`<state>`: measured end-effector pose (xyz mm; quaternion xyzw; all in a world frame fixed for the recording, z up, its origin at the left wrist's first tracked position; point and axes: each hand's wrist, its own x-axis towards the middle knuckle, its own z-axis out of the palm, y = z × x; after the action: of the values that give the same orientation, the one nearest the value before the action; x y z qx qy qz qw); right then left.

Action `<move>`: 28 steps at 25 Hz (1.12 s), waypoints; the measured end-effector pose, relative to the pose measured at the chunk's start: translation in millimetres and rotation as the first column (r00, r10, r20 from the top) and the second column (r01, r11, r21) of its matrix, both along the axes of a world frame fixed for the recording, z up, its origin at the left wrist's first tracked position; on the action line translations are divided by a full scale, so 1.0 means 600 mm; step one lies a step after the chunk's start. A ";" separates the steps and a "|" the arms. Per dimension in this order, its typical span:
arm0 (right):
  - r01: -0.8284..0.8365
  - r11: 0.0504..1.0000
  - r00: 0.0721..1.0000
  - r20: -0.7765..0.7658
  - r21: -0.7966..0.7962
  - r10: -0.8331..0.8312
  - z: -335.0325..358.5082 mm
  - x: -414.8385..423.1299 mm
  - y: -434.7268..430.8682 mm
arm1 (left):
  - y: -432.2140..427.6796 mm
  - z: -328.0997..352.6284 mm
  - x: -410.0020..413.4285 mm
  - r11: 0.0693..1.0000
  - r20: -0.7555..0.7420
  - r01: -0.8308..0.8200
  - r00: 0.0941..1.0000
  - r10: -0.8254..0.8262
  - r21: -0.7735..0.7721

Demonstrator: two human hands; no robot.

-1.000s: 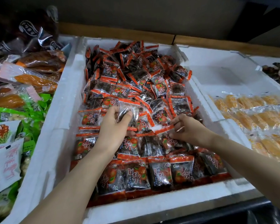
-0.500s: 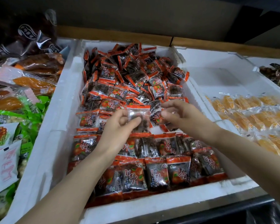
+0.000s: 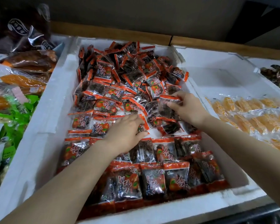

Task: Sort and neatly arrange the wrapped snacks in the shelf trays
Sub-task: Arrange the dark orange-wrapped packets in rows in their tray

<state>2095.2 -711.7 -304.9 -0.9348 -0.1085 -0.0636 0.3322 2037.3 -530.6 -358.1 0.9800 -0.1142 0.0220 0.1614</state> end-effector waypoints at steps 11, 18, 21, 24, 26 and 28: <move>0.062 0.996 0.998 0.017 -0.065 -0.061 -0.013 0.021 -0.047 | -0.070 0.008 0.106 0.985 0.062 -0.022 0.998 0.012 0.171; 0.097 0.987 0.987 0.113 0.130 -0.112 0.004 0.014 -0.055 | -0.048 0.050 0.076 0.927 0.341 -0.059 0.920 0.195 -0.370; -0.011 0.993 0.992 0.125 0.115 -0.004 0.000 0.000 -0.028 | -0.025 0.082 0.037 0.807 0.276 -0.085 0.915 0.296 -0.585; -0.195 0.980 0.979 -0.074 -0.037 0.192 -0.017 0.000 0.011 | -0.001 0.084 0.003 0.674 0.096 -0.182 0.930 0.354 -0.716; -0.315 0.939 0.925 -0.267 -0.136 0.271 -0.031 0.008 0.034 | 0.009 0.072 -0.014 0.603 -0.006 -0.241 0.931 0.364 -0.760; -0.381 0.902 0.887 -0.355 -0.205 0.294 -0.049 0.016 0.050 | 0.014 0.057 -0.022 0.552 -0.043 -0.241 0.937 0.347 -0.798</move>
<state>2104.7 -681.5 -334.1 -0.9354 -0.2237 0.1612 0.2213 2023.8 -522.0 -323.9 0.8077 0.0634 0.1555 0.5652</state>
